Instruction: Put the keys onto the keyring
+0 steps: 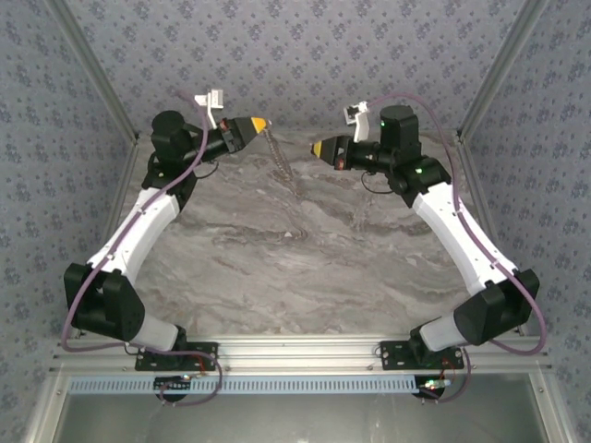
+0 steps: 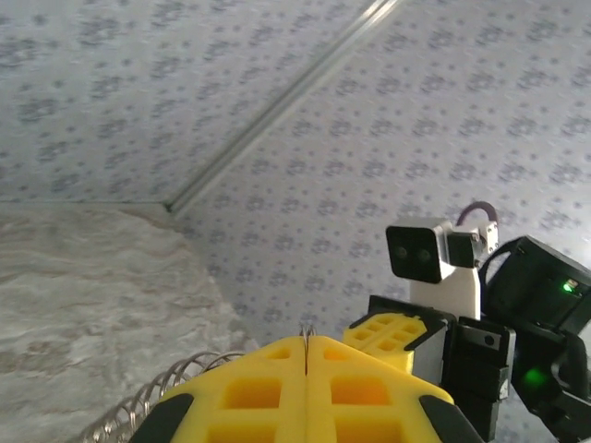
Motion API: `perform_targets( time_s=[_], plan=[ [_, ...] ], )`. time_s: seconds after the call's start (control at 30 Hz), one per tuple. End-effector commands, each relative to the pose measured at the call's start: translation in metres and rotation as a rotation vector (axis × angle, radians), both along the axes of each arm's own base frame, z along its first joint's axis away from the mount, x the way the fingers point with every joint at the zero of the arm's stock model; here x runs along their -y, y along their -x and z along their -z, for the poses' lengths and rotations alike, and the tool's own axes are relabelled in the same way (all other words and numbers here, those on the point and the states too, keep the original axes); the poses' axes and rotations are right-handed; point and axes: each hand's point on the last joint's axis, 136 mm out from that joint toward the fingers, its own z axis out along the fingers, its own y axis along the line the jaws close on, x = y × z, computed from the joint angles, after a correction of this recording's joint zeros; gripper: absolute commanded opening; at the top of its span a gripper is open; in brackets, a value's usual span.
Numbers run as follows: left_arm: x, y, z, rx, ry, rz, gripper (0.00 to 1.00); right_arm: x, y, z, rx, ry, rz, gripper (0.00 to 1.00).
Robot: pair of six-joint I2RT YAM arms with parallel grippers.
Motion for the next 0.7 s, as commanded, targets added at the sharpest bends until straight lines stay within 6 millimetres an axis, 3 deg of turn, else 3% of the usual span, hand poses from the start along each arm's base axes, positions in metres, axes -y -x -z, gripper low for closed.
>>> perform_targets(
  time_s=[0.0,0.3,0.47,0.67],
  plan=[
    [0.010,0.020,-0.037,0.112,0.033,0.097,0.00,0.000,0.020,-0.045,0.115,-0.019,-0.011,0.00],
    [0.032,0.058,-0.067,0.194,0.011,0.205,0.00,-0.004,0.033,-0.076,0.199,-0.006,0.013,0.00],
    [0.047,0.078,-0.067,0.228,-0.057,0.267,0.00,-0.013,0.041,-0.083,0.232,0.001,-0.003,0.00],
    [0.050,0.083,-0.067,0.235,-0.071,0.276,0.00,-0.023,0.049,-0.083,0.262,0.030,-0.005,0.00]
  ],
)
